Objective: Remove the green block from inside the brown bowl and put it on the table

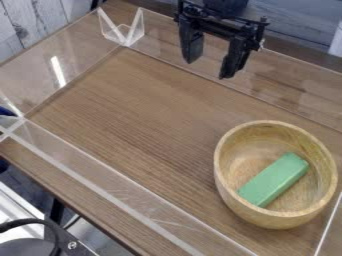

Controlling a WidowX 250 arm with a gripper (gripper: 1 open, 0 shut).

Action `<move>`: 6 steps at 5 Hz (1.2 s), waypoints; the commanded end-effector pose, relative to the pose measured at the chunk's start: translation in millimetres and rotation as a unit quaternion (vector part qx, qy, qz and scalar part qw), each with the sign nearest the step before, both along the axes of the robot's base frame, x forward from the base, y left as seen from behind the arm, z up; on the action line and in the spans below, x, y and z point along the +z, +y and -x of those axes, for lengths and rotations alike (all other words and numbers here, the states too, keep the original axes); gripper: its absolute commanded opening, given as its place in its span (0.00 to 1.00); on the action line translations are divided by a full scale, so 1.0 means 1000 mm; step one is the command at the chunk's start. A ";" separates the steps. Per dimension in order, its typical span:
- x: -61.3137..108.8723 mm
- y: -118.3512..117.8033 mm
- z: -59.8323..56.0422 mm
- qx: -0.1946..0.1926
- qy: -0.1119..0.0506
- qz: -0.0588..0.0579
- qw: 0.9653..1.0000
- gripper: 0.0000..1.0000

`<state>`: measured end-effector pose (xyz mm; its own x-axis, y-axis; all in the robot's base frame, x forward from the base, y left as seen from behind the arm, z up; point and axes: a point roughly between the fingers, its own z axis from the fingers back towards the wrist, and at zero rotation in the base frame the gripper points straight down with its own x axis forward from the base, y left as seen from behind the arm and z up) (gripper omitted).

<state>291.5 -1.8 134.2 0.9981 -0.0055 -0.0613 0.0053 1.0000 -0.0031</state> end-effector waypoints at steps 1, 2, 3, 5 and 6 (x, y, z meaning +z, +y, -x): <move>-0.002 -0.008 0.019 -0.052 0.019 0.010 0.998 1.00; -0.014 -0.023 0.027 -0.058 0.015 0.009 0.998 1.00; -0.025 -0.035 0.032 -0.062 0.006 0.009 0.998 1.00; -0.051 -0.108 0.035 0.005 0.006 -0.001 1.000 1.00; -0.053 -0.124 0.037 -0.046 0.021 0.005 0.999 1.00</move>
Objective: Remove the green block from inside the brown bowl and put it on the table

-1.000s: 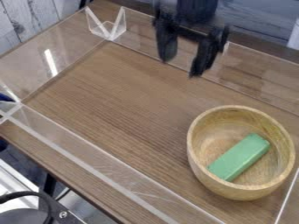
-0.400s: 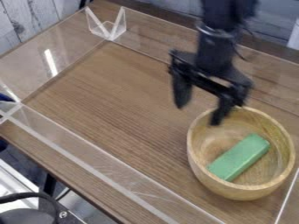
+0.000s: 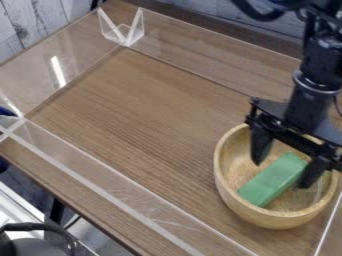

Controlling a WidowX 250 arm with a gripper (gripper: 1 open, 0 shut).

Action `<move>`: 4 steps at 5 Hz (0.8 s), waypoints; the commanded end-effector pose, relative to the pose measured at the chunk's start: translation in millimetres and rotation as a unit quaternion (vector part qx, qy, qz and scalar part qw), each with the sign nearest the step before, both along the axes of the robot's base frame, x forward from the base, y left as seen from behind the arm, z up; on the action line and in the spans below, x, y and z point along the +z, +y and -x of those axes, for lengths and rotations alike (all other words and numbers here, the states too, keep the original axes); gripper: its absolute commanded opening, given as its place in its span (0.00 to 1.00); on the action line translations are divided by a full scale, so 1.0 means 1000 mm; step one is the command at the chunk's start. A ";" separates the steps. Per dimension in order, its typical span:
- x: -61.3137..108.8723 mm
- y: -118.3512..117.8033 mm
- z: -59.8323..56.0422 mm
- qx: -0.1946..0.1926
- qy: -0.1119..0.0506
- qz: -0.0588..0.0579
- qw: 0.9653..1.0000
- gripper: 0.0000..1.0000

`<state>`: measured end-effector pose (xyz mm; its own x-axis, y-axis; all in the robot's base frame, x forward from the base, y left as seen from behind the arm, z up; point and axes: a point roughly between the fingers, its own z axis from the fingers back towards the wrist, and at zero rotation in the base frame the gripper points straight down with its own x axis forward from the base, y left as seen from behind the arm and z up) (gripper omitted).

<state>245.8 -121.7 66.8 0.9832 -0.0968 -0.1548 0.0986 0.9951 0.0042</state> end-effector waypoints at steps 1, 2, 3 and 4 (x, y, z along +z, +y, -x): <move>0.016 0.003 -0.009 -0.030 -0.010 0.023 0.999 1.00; 0.019 0.006 -0.009 -0.017 -0.010 0.020 1.000 1.00; 0.020 0.009 -0.010 -0.008 -0.009 0.018 1.000 1.00; 0.021 0.011 -0.011 0.000 -0.008 0.017 1.000 1.00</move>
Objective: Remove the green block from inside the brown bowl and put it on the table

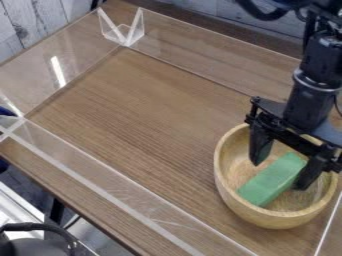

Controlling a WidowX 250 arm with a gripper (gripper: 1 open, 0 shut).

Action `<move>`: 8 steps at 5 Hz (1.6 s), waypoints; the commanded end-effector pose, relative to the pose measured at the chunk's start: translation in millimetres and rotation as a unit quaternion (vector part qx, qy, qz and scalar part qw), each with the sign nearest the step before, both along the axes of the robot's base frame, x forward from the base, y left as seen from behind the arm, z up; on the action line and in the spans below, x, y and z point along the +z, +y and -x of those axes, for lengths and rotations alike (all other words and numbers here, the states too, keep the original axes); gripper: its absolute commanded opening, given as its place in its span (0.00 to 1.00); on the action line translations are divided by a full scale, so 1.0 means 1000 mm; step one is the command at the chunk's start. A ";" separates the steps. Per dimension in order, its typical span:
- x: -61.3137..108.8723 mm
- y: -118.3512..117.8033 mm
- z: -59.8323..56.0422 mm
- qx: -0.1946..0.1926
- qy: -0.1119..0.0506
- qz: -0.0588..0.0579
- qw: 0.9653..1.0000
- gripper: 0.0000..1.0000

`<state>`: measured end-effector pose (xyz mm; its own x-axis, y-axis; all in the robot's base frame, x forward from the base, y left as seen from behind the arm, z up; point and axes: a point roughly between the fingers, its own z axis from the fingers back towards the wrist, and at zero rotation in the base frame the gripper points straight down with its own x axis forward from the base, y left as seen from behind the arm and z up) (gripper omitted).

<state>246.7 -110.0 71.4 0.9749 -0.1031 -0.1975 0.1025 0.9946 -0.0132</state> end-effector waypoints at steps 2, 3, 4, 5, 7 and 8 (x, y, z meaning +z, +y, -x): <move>0.010 -0.005 -0.012 -0.020 -0.042 -0.003 0.999 1.00; 0.006 -0.003 -0.007 -0.005 -0.032 -0.004 0.999 1.00; 0.005 -0.001 -0.003 0.010 -0.026 -0.006 1.000 1.00; -0.004 0.000 -0.005 -0.009 -0.050 0.001 0.999 1.00; 0.024 0.003 -0.002 -0.034 -0.098 0.028 0.994 1.00; 0.032 0.007 0.002 -0.058 -0.093 0.042 0.993 1.00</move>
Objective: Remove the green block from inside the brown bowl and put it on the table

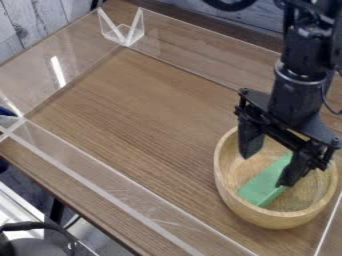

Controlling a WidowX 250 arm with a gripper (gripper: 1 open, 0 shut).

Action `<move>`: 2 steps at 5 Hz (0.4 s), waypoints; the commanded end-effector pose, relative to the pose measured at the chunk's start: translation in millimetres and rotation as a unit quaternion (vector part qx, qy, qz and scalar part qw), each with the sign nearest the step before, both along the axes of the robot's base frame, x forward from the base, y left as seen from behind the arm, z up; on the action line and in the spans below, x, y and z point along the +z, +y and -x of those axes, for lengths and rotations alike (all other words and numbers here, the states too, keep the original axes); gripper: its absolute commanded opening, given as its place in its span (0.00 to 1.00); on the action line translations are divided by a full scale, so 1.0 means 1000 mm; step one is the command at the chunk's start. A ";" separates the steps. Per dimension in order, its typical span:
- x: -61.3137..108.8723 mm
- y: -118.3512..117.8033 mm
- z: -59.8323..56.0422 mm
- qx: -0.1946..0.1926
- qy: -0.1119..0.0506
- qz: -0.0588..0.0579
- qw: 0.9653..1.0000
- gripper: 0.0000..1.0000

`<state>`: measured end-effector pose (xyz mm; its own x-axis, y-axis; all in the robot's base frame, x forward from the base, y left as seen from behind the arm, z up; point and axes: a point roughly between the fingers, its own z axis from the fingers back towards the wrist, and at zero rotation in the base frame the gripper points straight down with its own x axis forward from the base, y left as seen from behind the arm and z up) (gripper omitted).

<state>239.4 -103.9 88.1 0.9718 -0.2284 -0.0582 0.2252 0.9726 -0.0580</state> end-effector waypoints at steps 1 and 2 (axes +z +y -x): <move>-0.002 -0.001 -0.013 0.010 -0.025 0.034 0.999 1.00; -0.021 -0.003 -0.023 0.019 -0.024 0.057 0.998 1.00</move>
